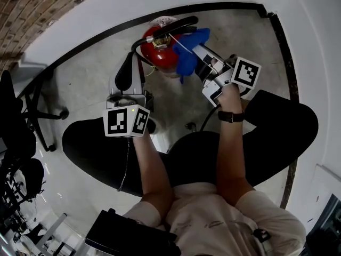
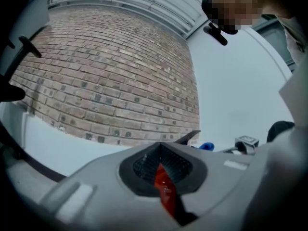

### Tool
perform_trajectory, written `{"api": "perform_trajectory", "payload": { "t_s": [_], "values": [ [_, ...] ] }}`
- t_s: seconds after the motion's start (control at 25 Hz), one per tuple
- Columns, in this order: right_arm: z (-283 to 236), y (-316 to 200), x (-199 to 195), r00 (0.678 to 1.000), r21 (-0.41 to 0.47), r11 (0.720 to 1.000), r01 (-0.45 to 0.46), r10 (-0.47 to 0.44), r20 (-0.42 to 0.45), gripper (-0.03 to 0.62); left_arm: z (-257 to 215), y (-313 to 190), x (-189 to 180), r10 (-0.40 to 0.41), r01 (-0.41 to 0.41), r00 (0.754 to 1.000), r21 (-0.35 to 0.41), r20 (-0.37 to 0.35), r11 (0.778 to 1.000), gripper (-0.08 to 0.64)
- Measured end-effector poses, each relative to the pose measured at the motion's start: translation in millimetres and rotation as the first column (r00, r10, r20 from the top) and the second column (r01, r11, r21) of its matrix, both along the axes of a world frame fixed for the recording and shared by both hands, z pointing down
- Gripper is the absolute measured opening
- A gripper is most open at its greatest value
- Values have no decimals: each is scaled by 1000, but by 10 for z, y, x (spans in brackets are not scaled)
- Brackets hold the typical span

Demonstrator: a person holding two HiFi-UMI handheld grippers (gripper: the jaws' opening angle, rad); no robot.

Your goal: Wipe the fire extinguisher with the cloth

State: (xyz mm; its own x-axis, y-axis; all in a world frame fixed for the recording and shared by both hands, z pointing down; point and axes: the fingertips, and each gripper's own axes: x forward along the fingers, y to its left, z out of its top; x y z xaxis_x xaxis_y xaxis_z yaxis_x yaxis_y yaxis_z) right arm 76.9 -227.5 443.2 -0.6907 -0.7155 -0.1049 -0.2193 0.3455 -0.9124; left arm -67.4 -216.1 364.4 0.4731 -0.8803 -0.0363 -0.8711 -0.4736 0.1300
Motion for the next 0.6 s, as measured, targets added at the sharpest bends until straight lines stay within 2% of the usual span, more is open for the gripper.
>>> {"api": "perform_trajectory", "payload": {
  "t_s": [0.08,0.16,0.28,0.36,0.44,0.6],
  "values": [
    [286,13,103,990,-42,999,-13,8,-138,57,27,-15,13,4,-4,1000,-8,-1,1000,0],
    [782,23,95,966,-134,991,-12,-23,-259,57,49,-31,18,5,-5,1000,-14,-3,1000,0],
    [1683,-5,-4,944,-294,956,-8,-89,-317,57,69,-67,26,-1,1,1000,-17,-2,1000,0],
    [2364,90,-31,905,-416,909,-3,-175,-388,57,100,-83,30,-6,6,1000,-27,4,1000,0],
    [2974,239,-84,871,-524,852,9,-264,-413,57,115,-107,19,-11,11,1000,-33,7,999,0],
    [3812,548,-337,854,-666,746,3,-348,-386,57,70,-178,-51,-11,12,1000,-28,17,1000,0]
  ]
}}
